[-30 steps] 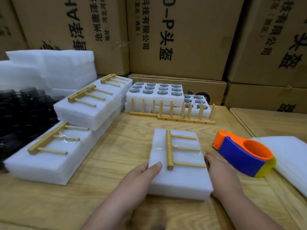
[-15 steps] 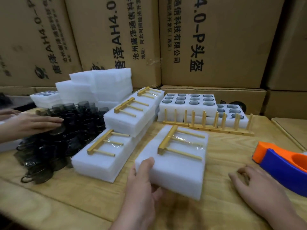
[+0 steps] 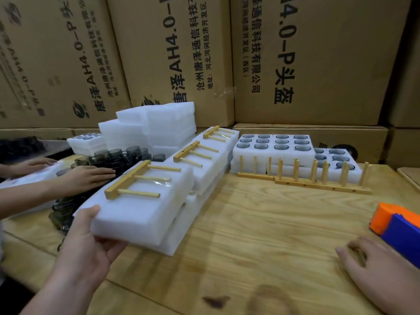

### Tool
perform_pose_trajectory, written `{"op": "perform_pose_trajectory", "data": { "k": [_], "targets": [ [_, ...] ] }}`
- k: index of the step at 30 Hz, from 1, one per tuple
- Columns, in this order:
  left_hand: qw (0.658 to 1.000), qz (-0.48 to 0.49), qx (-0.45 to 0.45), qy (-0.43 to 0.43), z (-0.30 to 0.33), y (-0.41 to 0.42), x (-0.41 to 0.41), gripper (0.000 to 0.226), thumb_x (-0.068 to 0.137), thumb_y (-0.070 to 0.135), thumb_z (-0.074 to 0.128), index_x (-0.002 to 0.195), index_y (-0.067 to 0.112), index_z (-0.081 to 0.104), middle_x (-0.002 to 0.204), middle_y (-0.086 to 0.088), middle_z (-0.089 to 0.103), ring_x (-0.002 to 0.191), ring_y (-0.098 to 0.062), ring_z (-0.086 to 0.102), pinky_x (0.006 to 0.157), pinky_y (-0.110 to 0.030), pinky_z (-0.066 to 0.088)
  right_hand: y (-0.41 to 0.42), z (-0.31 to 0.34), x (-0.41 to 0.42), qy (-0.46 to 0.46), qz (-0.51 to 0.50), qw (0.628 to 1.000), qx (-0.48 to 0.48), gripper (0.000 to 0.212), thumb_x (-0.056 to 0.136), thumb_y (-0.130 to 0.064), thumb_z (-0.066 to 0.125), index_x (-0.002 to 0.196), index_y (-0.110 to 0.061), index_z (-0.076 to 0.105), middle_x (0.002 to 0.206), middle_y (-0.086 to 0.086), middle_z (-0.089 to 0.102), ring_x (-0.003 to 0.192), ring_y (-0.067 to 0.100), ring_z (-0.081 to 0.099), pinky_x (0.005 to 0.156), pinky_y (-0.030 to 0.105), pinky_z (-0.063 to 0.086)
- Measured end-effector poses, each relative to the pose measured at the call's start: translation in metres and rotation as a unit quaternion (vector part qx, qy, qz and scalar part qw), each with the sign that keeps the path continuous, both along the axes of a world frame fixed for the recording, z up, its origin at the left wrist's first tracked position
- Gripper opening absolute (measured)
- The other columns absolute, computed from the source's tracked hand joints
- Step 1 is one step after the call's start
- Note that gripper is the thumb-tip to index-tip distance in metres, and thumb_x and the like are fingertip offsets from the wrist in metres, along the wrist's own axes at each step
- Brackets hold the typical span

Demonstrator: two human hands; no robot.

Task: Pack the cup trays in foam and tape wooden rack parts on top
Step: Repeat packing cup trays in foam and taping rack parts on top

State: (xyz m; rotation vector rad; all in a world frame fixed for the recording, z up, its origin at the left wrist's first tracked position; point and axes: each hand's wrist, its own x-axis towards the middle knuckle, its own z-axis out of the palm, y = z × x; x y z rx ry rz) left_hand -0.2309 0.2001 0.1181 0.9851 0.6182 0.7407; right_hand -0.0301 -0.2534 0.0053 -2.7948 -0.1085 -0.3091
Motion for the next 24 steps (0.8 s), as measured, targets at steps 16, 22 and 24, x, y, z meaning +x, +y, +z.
{"op": "perform_pose_trajectory", "data": {
  "k": [16, 22, 24],
  "targets": [
    [0.999, -0.013, -0.021, 0.028, 0.002, 0.016, 0.046, 0.033, 0.097, 0.037, 0.057, 0.125, 0.025, 0.045, 0.115, -0.007, 0.061, 0.108, -0.028, 0.063, 0.094, -0.05, 0.05, 0.002, -0.001, -0.001, -0.034, -0.011, 0.999, 0.014, 0.059, 0.081, -0.082, 0.032, 0.113, -0.043, 0.062, 0.129, -0.017, 0.061, 0.123, 0.009, 0.053, 0.102, 0.036, 0.047],
    [0.995, 0.046, 0.038, 0.083, -0.012, 0.022, 0.044, 0.027, 0.095, 0.038, 0.064, 0.115, 0.024, 0.052, 0.095, -0.001, 0.06, 0.089, -0.023, 0.063, 0.083, -0.046, 0.053, 0.001, -0.002, 0.001, -0.036, -0.012, 0.999, 0.015, 0.068, 0.077, -0.085, 0.025, 0.113, -0.043, 0.064, 0.127, -0.018, 0.062, 0.12, 0.008, 0.054, 0.101, 0.036, 0.049],
    [0.981, 0.089, 0.116, 0.129, -0.019, 0.024, 0.042, 0.02, 0.093, 0.043, 0.063, 0.099, 0.025, 0.057, 0.086, 0.002, 0.055, 0.085, -0.025, 0.058, 0.086, -0.046, 0.049, 0.001, -0.001, 0.001, -0.033, -0.012, 0.999, 0.015, 0.068, 0.077, -0.086, 0.025, 0.114, -0.043, 0.064, 0.126, -0.018, 0.062, 0.119, 0.007, 0.054, 0.1, 0.035, 0.049]
  ]
}}
